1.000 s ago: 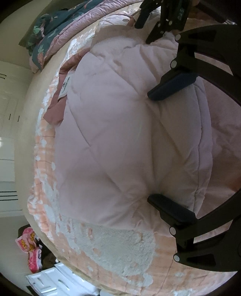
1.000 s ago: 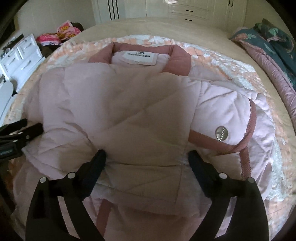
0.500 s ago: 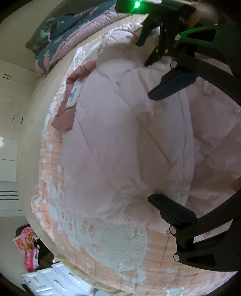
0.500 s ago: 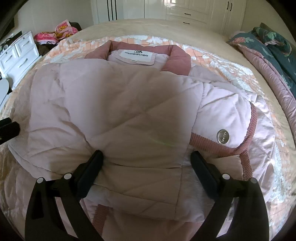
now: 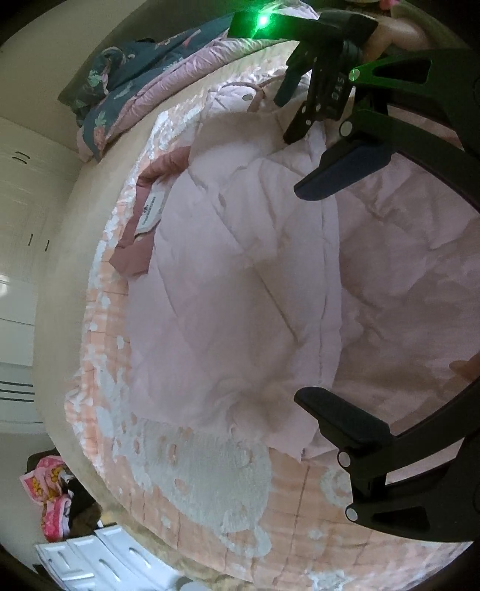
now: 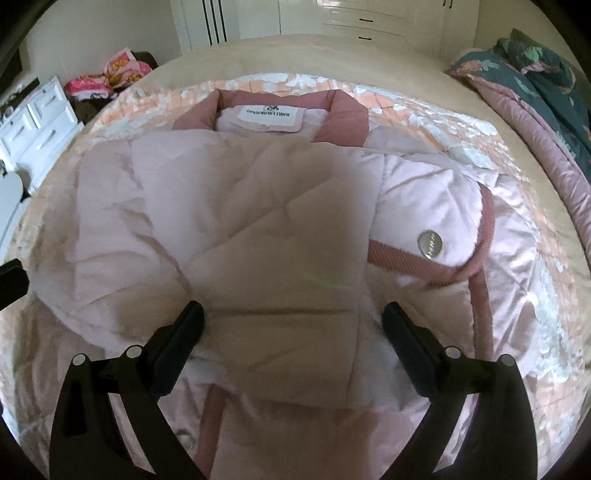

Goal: Fold large clothes

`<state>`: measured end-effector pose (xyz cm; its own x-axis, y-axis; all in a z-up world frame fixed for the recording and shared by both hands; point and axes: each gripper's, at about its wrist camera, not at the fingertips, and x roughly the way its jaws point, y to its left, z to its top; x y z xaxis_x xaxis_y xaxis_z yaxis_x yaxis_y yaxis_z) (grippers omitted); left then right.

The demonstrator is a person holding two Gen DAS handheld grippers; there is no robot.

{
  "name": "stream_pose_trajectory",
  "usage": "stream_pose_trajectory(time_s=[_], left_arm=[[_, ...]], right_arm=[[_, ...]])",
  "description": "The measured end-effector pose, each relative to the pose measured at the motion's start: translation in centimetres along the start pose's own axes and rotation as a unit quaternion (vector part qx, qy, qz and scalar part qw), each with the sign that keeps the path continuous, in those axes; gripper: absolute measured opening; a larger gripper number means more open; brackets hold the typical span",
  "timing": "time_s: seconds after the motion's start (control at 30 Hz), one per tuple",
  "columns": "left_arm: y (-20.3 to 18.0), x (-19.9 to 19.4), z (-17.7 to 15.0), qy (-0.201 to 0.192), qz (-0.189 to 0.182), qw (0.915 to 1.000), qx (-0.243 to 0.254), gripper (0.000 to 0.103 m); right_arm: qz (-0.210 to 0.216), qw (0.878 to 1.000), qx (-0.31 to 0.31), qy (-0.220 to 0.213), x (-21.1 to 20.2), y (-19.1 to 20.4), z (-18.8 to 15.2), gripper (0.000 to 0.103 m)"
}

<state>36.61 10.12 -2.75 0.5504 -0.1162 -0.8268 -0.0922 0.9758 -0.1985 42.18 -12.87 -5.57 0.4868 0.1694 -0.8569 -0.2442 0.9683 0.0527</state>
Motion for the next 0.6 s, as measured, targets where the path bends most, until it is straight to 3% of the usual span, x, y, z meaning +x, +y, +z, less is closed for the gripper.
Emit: stream_pose_trajectory(time_s=[0.6], left_arm=[[-0.4,-4.5,-1.3,-0.019,0.001,0.9998,0.003,0.095]], right_arm=[[0.055,0.997,0.044,-0.041,-7.4,-1.1,-1.3,0.097]])
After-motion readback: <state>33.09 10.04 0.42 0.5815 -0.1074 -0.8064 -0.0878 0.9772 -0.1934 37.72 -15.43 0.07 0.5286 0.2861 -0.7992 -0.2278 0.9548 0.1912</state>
